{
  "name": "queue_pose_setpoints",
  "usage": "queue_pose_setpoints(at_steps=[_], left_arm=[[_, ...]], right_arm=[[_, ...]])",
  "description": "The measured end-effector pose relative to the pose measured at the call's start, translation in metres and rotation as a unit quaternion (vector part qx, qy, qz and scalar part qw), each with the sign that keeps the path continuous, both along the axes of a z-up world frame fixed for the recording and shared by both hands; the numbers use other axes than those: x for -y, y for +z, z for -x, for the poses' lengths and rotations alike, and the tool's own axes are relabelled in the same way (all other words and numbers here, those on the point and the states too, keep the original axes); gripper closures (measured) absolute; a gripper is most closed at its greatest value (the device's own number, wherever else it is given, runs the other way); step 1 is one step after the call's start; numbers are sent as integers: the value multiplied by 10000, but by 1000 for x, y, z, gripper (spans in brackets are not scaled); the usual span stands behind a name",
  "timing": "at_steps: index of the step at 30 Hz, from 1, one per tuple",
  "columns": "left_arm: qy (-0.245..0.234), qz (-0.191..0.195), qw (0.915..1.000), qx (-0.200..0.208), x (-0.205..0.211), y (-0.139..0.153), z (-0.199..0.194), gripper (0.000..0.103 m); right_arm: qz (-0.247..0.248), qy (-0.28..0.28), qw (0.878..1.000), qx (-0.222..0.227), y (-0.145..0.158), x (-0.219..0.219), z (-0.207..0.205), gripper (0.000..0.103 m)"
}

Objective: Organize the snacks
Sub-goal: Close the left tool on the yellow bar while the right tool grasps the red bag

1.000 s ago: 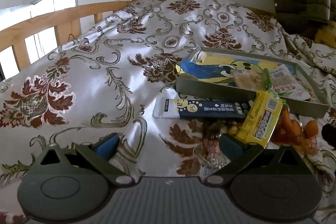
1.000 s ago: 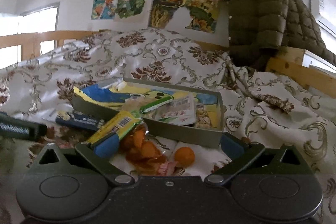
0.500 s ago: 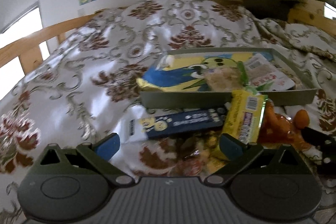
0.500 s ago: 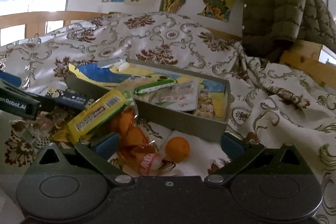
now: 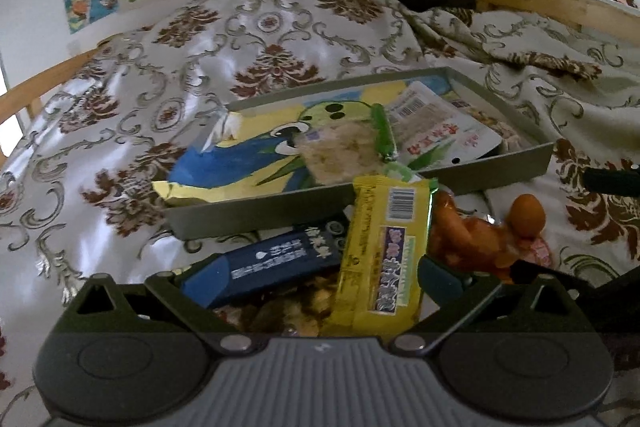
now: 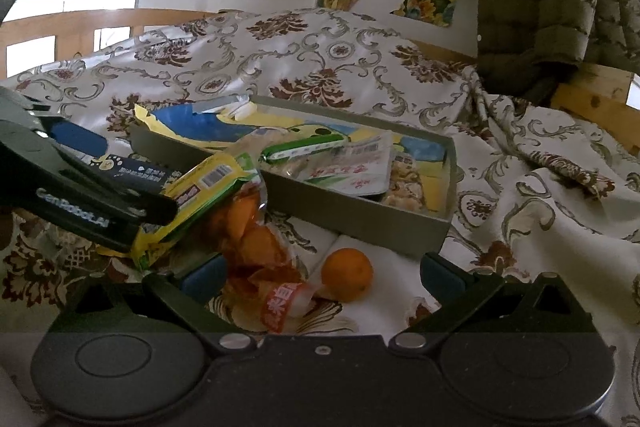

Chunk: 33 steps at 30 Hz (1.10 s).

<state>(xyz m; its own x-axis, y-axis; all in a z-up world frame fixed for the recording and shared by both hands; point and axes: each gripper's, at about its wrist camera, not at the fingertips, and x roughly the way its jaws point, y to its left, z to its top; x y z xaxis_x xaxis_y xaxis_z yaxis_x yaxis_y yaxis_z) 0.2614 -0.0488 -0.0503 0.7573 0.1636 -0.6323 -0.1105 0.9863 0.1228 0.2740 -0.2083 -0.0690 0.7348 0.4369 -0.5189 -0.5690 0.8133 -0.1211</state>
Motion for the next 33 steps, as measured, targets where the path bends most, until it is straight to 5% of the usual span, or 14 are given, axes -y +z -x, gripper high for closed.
queue_pose_setpoints(at_steps=[13, 22, 26, 33], left_arm=[[-636, -52, 9979, -48, 8, -5, -9, 4], [-970, 98, 9950, -235, 11, -8, -12, 26], [-1017, 140, 9939, -407, 9, -11, -16, 46], [-1008, 230, 9928, -600, 5, -9, -23, 51]], right_arm=[[-55, 155, 9998, -115, -4, -2, -5, 1], [-98, 381, 9991, -161, -5, -2, -6, 1], [-55, 425, 9991, -77, -4, -2, -5, 1], [177, 660, 9976, 114, -7, -10, -6, 6]])
